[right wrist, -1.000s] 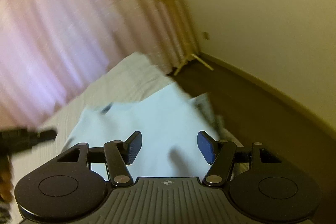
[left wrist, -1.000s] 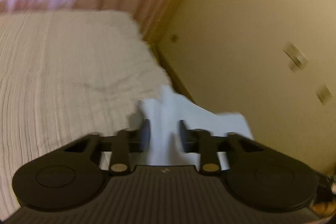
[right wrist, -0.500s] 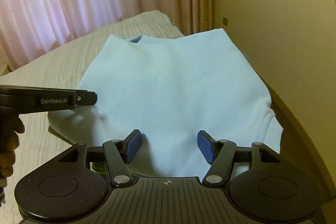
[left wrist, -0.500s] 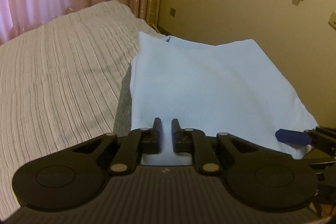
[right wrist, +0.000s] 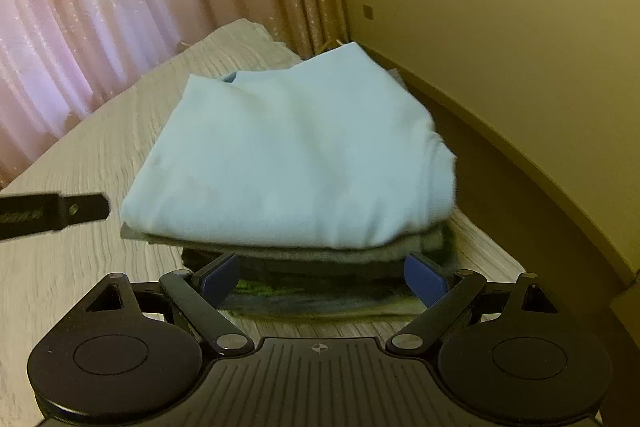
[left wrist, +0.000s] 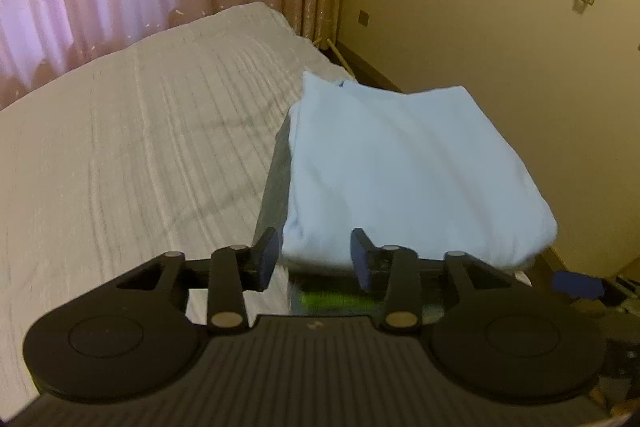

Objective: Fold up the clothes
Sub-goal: 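Open both grippers and withdraw from the stack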

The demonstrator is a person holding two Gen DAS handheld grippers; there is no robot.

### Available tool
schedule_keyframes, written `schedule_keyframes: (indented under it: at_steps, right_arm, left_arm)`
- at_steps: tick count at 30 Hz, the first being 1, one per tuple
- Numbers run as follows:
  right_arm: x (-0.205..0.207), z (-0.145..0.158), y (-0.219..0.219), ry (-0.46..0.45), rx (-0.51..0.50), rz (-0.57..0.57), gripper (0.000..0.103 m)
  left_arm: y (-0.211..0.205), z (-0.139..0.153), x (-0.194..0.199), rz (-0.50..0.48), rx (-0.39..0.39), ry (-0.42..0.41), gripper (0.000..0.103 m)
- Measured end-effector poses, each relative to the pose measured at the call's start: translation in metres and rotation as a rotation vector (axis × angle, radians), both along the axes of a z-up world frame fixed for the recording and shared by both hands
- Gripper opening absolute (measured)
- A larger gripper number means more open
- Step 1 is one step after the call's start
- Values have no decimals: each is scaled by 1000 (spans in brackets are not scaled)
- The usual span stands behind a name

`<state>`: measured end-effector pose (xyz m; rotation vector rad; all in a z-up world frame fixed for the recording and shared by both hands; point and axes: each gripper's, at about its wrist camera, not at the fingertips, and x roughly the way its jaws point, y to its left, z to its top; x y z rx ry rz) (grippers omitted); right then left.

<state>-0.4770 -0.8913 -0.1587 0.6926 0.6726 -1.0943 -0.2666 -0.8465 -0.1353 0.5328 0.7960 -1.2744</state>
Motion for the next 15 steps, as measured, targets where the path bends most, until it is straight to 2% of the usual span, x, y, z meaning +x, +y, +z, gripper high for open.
schedule_keyframes:
  at_steps: [2,9,10,11,15]
  right_arm:
    - [-2,8,8,-1,-3,-7,92]
    - [-7,31,32,-14,-13,-27,93]
    - [-7,33,36,-15,-17,-28,95]
    - [-8,36,40,-15,-22,-32,102]
    - [-12,49,57,-23,-47,-32,103]
  left_arm:
    - [12,9,-2,9,9,-10,43]
    - [47,36,-9,20,1,-33,47]
    - [50,40,-11,19,-4,-35,49]
    - [54,44,-13,18,-10,-38,51]
    - [69,55,-19,15,-32,-46,55]
